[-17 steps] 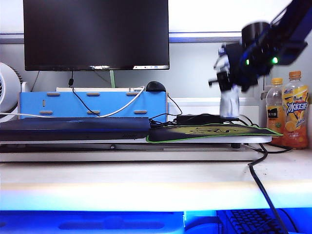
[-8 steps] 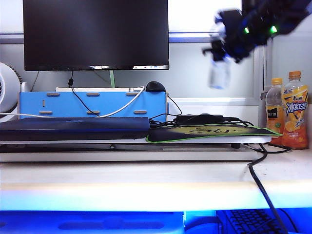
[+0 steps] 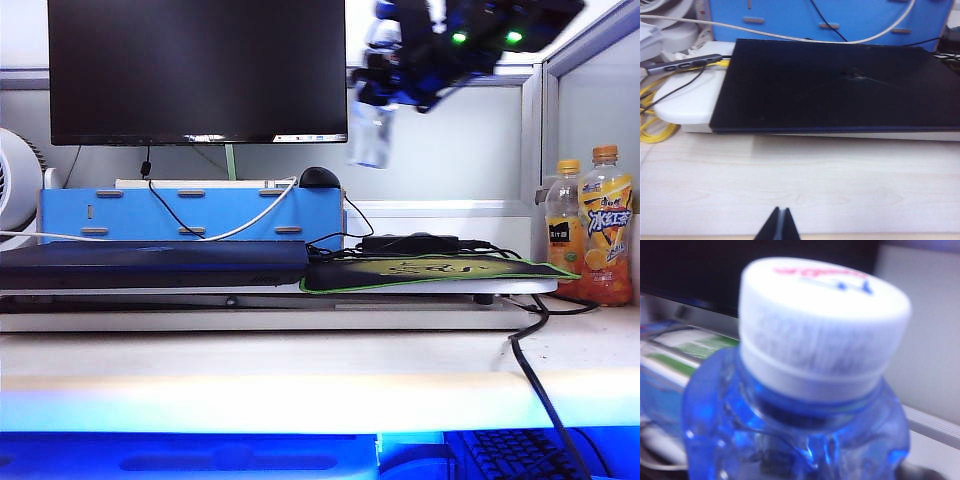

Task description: Pick up the mineral water bottle and place it on the laptop.

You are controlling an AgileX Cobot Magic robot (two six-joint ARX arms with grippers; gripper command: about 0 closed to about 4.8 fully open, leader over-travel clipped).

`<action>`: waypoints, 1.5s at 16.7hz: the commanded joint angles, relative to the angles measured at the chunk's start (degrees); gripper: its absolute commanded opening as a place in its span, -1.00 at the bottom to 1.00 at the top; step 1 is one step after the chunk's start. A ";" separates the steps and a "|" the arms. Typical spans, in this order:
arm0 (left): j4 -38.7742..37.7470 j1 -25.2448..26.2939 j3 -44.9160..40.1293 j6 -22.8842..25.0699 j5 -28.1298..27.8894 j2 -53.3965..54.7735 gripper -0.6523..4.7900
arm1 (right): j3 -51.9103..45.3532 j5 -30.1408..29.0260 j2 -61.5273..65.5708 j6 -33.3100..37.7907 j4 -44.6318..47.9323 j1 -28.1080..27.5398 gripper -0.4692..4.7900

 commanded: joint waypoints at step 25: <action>0.42 0.02 0.09 0.04 0.04 -0.11 -0.77 | 3.23 1.07 7.45 2.86 4.00 19.98 -0.48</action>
